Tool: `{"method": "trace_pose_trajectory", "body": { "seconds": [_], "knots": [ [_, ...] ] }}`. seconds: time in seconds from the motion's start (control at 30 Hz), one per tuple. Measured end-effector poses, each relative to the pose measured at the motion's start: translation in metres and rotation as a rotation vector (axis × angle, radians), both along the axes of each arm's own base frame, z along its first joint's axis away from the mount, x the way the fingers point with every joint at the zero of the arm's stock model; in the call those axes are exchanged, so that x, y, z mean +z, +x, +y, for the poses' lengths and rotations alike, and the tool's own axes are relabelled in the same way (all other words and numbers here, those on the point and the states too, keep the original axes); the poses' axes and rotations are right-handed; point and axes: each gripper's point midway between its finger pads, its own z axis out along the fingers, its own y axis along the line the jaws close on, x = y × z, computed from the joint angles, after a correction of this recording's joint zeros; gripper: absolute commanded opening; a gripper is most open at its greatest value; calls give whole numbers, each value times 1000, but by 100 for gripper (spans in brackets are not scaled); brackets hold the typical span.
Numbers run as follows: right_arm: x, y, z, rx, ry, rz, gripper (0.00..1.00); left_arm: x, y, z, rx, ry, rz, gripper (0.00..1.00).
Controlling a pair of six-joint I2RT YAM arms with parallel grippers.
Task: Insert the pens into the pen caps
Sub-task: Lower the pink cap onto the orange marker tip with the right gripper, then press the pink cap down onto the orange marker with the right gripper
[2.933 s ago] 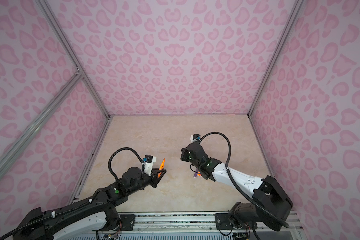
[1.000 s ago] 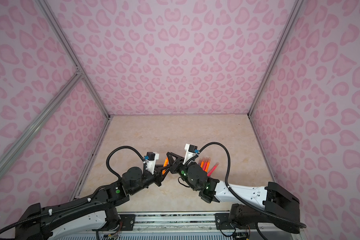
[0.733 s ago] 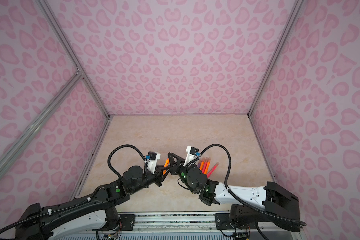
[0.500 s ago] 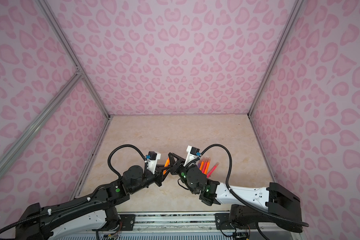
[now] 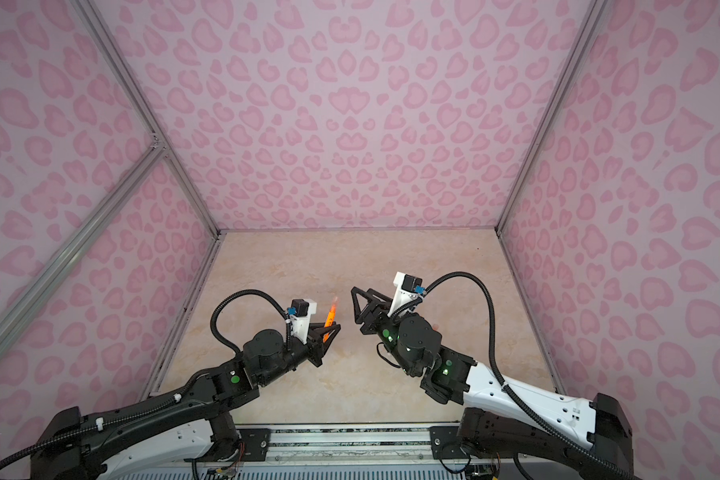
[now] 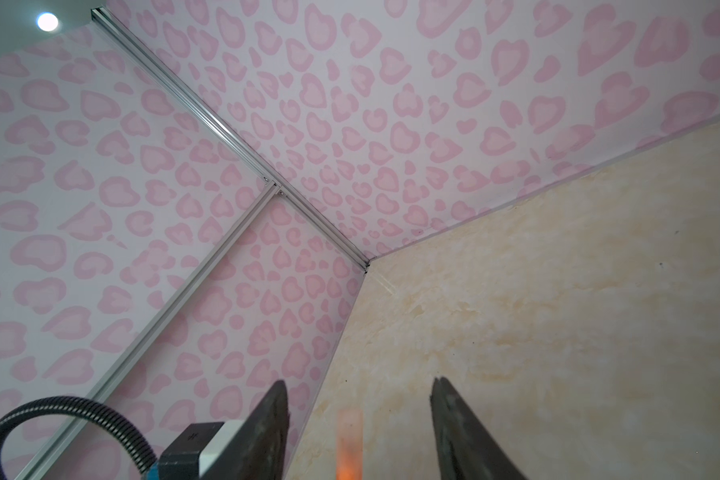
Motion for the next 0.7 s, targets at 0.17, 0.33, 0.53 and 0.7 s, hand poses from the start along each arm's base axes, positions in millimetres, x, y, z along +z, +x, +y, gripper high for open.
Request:
{"method": "trace_pose_trajectory", "body": {
  "seconds": [0.17,0.33,0.53,0.7],
  "knots": [
    [-9,14,17,35,-67,29,52,7,-8,-6,-62,-11,-22,3],
    [-14,16,44,121,-106,43,46,9,-12,-9,-90,-14,-28,3],
    [-28,15,59,175,-143,70,31,9,-14,-9,-102,-10,-33,3],
    [-36,11,69,216,-149,87,18,9,-13,-10,-103,-5,-37,3]
  ]
}}
